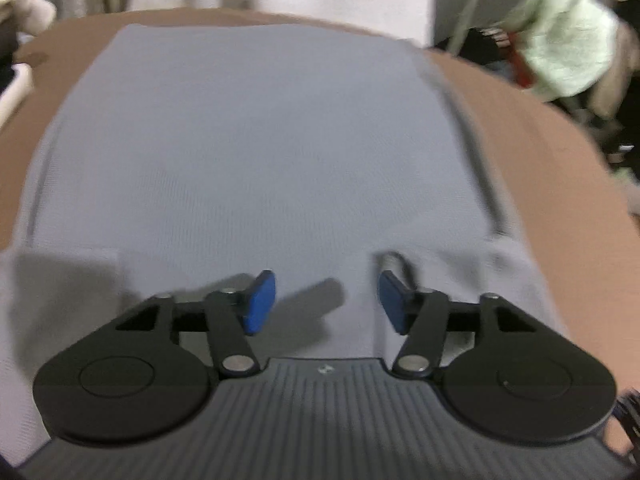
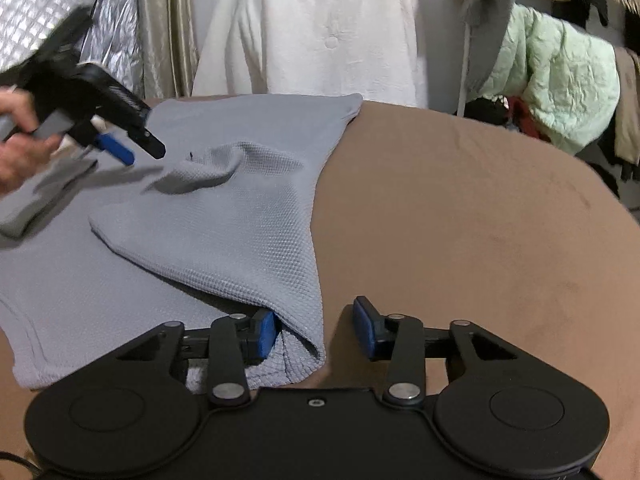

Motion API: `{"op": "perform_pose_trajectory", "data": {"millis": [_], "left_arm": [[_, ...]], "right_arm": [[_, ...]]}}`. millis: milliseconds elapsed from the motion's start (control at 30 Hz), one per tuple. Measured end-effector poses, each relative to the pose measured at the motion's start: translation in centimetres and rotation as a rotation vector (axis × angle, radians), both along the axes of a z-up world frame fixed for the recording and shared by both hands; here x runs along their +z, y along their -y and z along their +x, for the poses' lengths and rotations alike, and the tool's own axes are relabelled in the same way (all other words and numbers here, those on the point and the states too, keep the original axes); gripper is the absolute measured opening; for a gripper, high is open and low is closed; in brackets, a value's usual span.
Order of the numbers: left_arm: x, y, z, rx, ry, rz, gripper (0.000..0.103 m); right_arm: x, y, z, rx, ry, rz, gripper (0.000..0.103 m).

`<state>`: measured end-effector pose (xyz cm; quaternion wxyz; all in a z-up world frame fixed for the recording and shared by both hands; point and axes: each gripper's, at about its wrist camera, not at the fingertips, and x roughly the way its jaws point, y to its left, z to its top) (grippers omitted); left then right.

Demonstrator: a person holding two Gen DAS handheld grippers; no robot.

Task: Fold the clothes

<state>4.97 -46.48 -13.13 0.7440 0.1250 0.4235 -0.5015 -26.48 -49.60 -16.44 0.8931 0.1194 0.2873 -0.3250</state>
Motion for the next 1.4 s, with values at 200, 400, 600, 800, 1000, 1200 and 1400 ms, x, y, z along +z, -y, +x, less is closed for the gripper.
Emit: {"op": "perform_pose_trajectory", "data": {"millis": [200,400,600,800,1000,1200,1400], "left_arm": [[-1.0,1.0,-4.5,-0.257,-0.03,-0.097,0.069],[-4.3,6.1,-4.4,-0.115,0.139,0.111,0.025],[-0.6,4.0,-1.8,0.138,0.256,0.076,0.02],[0.8,-3.8,2.2,0.145,0.245,0.13,0.062],[0.3,-13.7,5.2,0.261,0.26,0.258,0.069],[-1.5,-23.3,8.5,0.484,0.136,0.298,0.078],[-2.9,-24.5,8.1,0.508,0.125,0.372,0.083]], "right_arm": [[0.3,-0.4,0.4,0.021,0.015,0.009,0.05],[0.3,-1.6,1.3,0.09,-0.017,-0.026,0.048],[0.2,-0.1,-0.1,0.013,0.022,0.034,0.024],[0.8,-0.7,-0.6,-0.003,0.029,0.015,0.014],[2.1,-2.6,-1.1,-0.03,-0.003,-0.107,0.008],[1.3,-1.6,-1.4,-0.07,-0.004,0.061,0.01],[2.2,-3.5,-2.8,-0.062,0.001,0.071,0.024]]}}
